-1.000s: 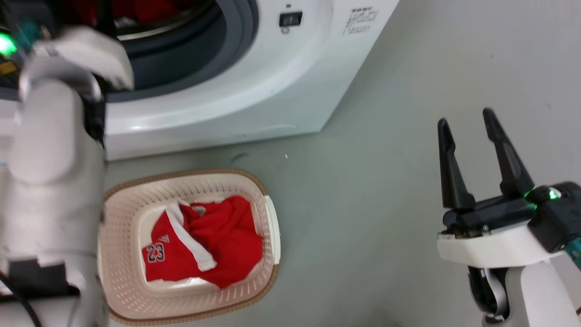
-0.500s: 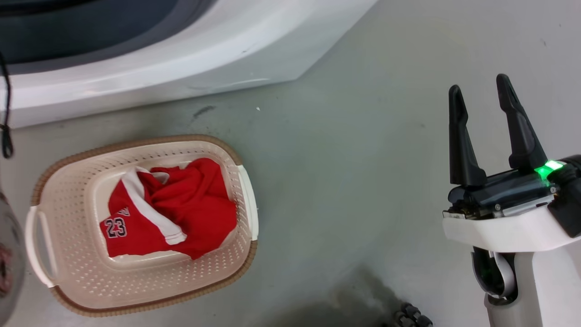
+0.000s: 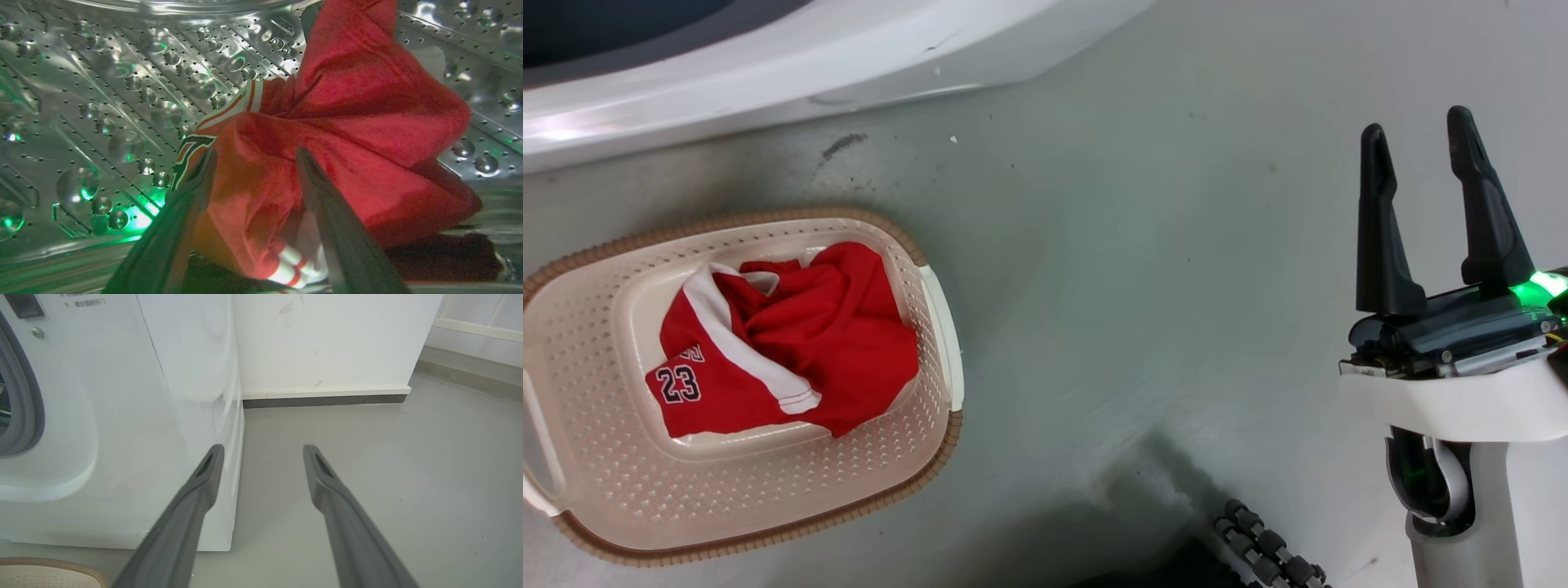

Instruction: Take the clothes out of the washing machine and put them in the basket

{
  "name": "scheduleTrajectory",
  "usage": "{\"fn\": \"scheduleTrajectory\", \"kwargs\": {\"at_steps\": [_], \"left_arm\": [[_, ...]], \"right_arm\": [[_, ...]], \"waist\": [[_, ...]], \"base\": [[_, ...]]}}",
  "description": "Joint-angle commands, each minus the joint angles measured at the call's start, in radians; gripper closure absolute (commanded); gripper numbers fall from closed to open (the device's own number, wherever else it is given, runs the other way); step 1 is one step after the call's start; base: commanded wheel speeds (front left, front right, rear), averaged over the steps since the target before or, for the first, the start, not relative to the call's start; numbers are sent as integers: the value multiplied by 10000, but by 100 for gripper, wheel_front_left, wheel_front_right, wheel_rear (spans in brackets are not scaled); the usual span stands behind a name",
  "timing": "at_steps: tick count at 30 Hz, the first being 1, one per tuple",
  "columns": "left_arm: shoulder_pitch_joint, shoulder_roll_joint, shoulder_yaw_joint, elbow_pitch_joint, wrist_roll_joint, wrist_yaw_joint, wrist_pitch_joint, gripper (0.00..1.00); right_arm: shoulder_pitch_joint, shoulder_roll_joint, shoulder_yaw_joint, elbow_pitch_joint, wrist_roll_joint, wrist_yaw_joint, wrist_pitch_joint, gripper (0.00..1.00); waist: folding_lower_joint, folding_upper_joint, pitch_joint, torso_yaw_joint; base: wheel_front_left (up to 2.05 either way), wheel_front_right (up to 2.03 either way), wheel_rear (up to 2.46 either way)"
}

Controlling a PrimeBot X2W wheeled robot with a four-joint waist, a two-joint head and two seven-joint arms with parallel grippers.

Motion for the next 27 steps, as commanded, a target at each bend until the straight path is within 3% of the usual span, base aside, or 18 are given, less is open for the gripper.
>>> {"fn": "scheduleTrajectory", "kwargs": {"at_steps": [1, 9, 22, 23, 24, 26, 27], "left_arm": [[-387, -21, -93, 95, 16, -44, 433, 0], [-768, 53, -245, 374, -67, -62, 1454, 0], [-226, 368, -567, 534, -79, 133, 793, 0], [-226, 370, -583, 547, -98, 127, 766, 39], [-227, 367, -605, 546, -96, 113, 696, 71], [-236, 359, -626, 564, -159, 81, 568, 100], [-243, 356, -640, 577, -189, 76, 500, 100]], "right_arm": [[-175, 19, -35, -67, 124, -9, -20, 0], [-233, 19, 13, -155, 306, -9, -20, 0], [-277, 19, -74, -142, 484, -9, -20, 0], [-281, 19, -81, -139, 479, -9, -20, 0], [-284, 19, -86, -136, 475, -9, -20, 0], [-290, 17, -165, -122, 522, -10, -20, 0], [-300, 14, -249, -106, 581, -10, -20, 0]], "waist": [[-2, 0, 231, -31], [-2, 0, 556, -102], [-2, 0, 613, -236], [-2, 0, 607, -232], [-2, 0, 604, -226], [-2, 0, 606, -215], [-2, 0, 607, -212]], "base": [[0, 0, 0], [0, 0, 0], [0, 0, 0], [0, 0, 0], [0, 0, 0], [0, 0, 0], [0, 0, 0]]}}
